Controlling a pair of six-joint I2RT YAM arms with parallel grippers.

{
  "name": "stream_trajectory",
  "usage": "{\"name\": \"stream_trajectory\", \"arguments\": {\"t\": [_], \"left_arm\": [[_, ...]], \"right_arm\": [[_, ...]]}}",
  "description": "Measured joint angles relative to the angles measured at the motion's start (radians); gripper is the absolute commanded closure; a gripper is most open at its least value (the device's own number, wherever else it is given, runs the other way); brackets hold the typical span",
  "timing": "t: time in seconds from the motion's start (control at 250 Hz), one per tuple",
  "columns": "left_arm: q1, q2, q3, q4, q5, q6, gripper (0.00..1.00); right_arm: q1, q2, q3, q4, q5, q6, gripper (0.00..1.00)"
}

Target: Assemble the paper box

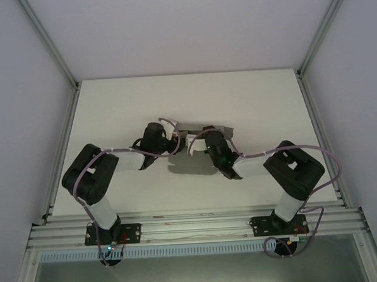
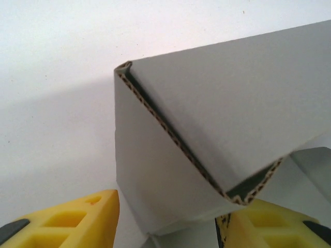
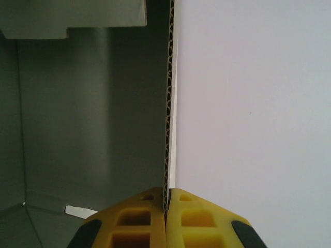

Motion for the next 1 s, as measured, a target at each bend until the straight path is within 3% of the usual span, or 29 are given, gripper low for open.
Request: {"name": "stream_trajectory", "arguments": {"t": [0.196, 0.328, 0.384, 0.508, 0.656, 0.867, 0.923, 0.999], "left_arm": [[-0.006, 0.023, 0.002, 0.084, -0.045, 0.028, 0.54], [-0.011, 0.039, 0.023, 0.100, -0.072, 0.040, 0.77], [-0.021, 0.046, 0.027, 0.101, -0.091, 0.048, 0.81], [-0.055, 0.051, 0.031, 0.106, -0.188, 0.067, 1.00], [-0.100, 0.076, 0.033, 0.150, -0.326, 0.050, 1.00], [-0.124, 0.097, 0.033, 0.193, -0.409, -0.016, 1.00], [-0.124, 0.097, 0.031, 0.197, -0.410, -0.024, 0.73], [-0.122, 0.097, 0.024, 0.203, -0.411, -0.036, 0.62]], "right_arm": [[0.010, 0.000, 0.000, -0.019, -0.010, 0.008, 1.00], [0.013, -0.011, 0.001, -0.039, -0.012, 0.022, 1.00], [0.012, -0.013, 0.001, -0.050, -0.001, 0.031, 1.00], [0.013, -0.013, 0.001, -0.054, 0.010, 0.043, 1.00], [0.014, -0.013, 0.002, -0.057, 0.027, 0.068, 1.00], [0.014, -0.013, 0.015, -0.072, 0.038, 0.116, 1.00], [0.014, -0.013, 0.019, -0.079, 0.039, 0.129, 1.00], [0.014, -0.013, 0.024, -0.089, 0.048, 0.144, 1.00]]}}
